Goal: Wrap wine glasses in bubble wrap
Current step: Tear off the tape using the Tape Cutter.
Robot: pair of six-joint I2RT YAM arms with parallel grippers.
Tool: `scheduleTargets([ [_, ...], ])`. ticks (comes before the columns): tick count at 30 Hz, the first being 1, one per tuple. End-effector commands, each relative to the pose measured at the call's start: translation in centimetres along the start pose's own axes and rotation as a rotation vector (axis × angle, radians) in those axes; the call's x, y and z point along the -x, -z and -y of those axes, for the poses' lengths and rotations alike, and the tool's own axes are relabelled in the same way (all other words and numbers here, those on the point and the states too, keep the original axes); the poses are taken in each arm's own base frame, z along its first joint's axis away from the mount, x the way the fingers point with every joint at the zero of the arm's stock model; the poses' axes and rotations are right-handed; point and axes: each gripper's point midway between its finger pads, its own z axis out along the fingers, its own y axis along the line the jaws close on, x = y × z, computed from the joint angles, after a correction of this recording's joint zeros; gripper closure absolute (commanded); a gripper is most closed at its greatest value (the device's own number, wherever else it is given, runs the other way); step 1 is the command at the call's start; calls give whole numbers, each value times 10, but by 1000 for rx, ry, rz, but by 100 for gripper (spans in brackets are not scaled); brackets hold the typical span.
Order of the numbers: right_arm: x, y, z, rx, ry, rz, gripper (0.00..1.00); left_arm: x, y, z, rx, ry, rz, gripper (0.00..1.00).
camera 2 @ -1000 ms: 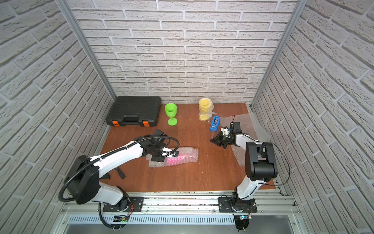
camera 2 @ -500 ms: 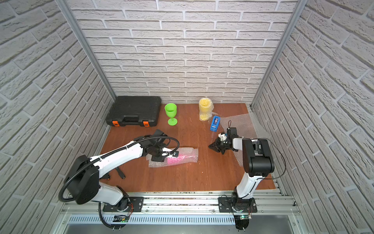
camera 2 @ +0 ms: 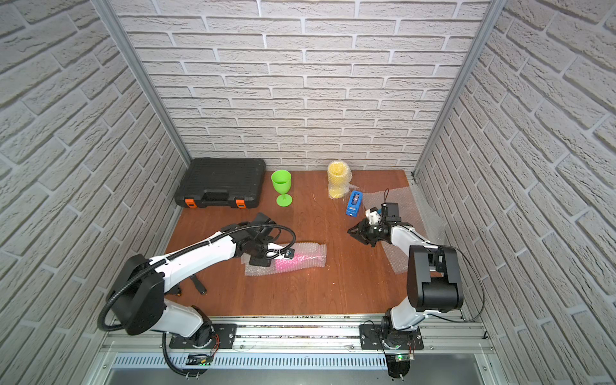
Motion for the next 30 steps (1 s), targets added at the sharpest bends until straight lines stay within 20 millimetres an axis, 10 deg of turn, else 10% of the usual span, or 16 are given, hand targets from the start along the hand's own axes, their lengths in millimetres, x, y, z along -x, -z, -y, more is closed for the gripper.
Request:
scheduleTargets([
  [1, 48, -4, -8, 80, 86, 106, 68, -3, -7, 14, -61, -3, -19, 100],
  [10, 97, -36, -13, 171, 82, 118, 63, -4, -8, 15, -63, -7, -24, 100],
  [21, 94, -61, -4, 208, 34, 55, 70, -3, -8, 14, -62, -8, -19, 100],
  [30, 90, -62, 4, 136, 20, 43, 97, -2, -7, 14, -61, -9, -14, 100],
])
